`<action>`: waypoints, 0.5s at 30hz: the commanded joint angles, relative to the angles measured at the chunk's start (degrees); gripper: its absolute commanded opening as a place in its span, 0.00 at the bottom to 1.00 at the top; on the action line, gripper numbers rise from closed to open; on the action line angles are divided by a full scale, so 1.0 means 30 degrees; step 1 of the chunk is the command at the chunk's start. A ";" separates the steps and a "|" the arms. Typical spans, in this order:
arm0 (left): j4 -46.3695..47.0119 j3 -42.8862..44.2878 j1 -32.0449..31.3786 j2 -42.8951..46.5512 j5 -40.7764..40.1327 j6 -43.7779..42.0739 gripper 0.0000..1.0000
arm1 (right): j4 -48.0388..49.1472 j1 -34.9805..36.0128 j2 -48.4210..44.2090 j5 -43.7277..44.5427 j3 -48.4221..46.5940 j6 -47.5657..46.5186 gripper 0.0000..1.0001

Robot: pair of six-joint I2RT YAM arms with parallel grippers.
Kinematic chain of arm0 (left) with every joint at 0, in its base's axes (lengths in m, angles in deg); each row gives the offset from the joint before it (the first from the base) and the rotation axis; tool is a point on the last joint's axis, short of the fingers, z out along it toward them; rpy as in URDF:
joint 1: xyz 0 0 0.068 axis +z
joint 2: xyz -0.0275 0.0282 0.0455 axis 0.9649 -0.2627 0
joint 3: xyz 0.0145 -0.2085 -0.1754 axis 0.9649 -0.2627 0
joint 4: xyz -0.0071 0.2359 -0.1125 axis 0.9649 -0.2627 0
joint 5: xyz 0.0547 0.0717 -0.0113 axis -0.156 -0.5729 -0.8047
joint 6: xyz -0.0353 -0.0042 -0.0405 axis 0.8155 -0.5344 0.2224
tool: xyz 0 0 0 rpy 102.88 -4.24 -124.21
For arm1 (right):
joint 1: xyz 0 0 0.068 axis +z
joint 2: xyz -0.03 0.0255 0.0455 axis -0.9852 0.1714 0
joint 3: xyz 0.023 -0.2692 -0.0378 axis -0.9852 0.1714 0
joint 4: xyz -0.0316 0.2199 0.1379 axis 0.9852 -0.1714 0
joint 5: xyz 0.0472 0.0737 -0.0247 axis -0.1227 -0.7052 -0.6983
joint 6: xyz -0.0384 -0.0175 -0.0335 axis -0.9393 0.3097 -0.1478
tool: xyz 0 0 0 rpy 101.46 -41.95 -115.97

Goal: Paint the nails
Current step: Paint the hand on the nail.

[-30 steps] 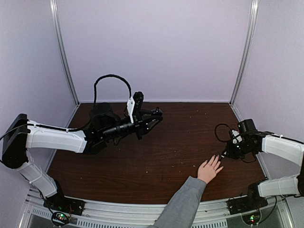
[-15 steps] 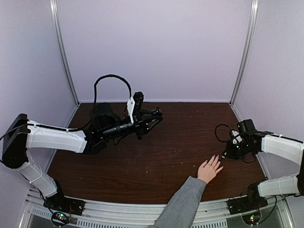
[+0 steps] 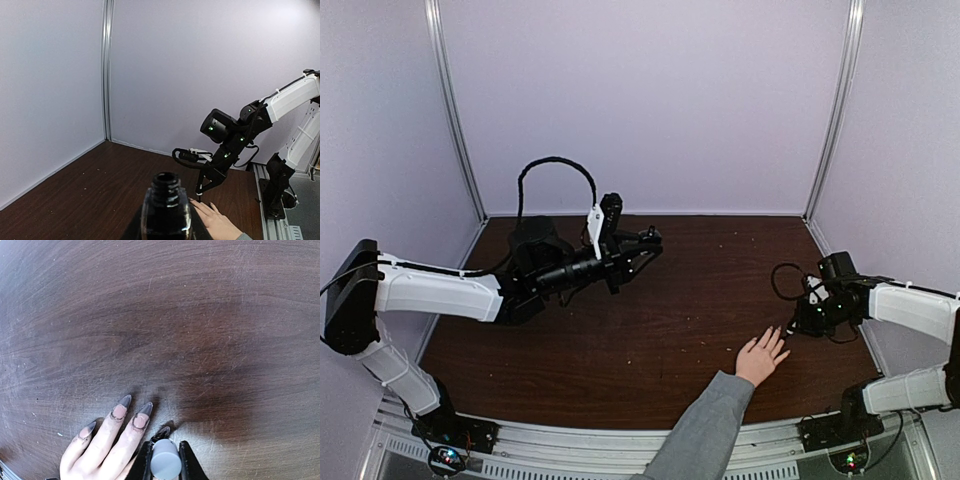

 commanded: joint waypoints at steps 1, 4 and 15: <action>0.1192 0.0241 0.0154 -0.0043 0.0101 0.0087 0.00 | -0.0053 0.0004 -0.0080 0.0688 -0.0125 -0.0047 0.00; 0.1206 0.0246 0.0152 -0.0050 0.0094 0.0101 0.00 | 0.0026 0.0004 -0.0338 0.0855 -0.0056 -0.0041 0.00; 0.1251 0.0327 0.0153 -0.0170 0.0122 0.0182 0.00 | 0.0408 0.0004 -0.1089 0.1268 0.0193 0.0060 0.00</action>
